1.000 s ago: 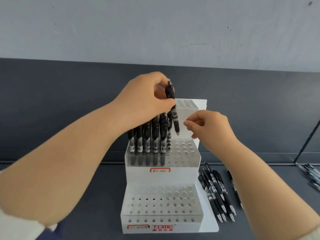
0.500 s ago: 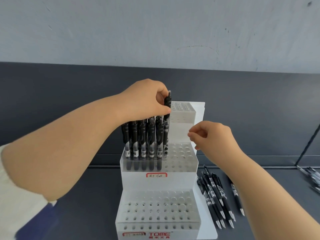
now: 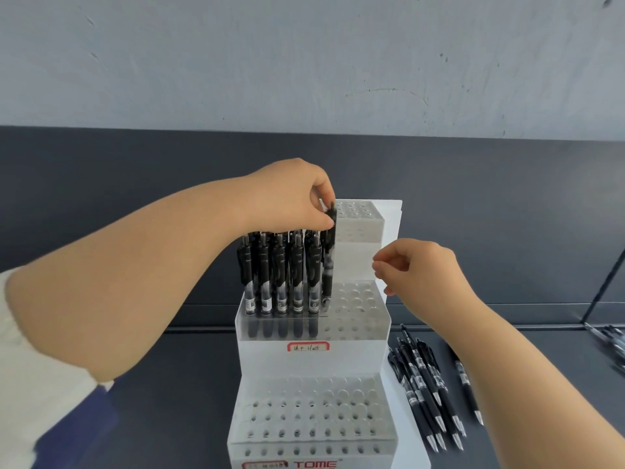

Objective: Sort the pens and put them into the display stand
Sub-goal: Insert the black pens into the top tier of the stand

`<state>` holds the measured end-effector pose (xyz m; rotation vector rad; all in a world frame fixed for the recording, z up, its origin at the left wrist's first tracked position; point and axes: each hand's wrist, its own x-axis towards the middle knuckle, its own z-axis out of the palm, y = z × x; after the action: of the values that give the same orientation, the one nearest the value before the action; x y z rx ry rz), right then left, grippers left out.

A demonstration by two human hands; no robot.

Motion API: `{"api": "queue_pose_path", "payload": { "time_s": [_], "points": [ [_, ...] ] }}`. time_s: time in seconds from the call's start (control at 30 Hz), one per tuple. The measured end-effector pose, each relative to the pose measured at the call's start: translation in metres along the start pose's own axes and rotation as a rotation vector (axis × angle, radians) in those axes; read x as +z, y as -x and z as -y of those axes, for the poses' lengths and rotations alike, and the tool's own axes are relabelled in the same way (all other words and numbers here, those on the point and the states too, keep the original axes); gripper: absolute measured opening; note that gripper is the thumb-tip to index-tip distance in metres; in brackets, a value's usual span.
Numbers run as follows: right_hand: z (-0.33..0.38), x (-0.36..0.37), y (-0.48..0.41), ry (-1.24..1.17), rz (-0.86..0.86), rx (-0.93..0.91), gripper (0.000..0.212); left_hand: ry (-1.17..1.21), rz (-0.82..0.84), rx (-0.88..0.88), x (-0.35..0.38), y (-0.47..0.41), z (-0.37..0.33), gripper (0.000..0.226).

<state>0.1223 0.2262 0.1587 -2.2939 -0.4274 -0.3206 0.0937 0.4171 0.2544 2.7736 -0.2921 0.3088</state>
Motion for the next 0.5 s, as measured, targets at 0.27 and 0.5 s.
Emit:
{"api": "queue_pose_path", "payload": {
  "time_s": [0.27, 0.5],
  "points": [
    [-0.002, -0.001, 0.0, -0.001, 0.006, 0.0, 0.009, -0.023, -0.068, 0.037, -0.003, 0.0, -0.003, 0.01],
    [-0.027, -0.004, 0.011, -0.068, -0.023, 0.038, 0.009, -0.01, -0.215, 0.207, 0.035, 0.004, -0.048, 0.008]
  ]
}}
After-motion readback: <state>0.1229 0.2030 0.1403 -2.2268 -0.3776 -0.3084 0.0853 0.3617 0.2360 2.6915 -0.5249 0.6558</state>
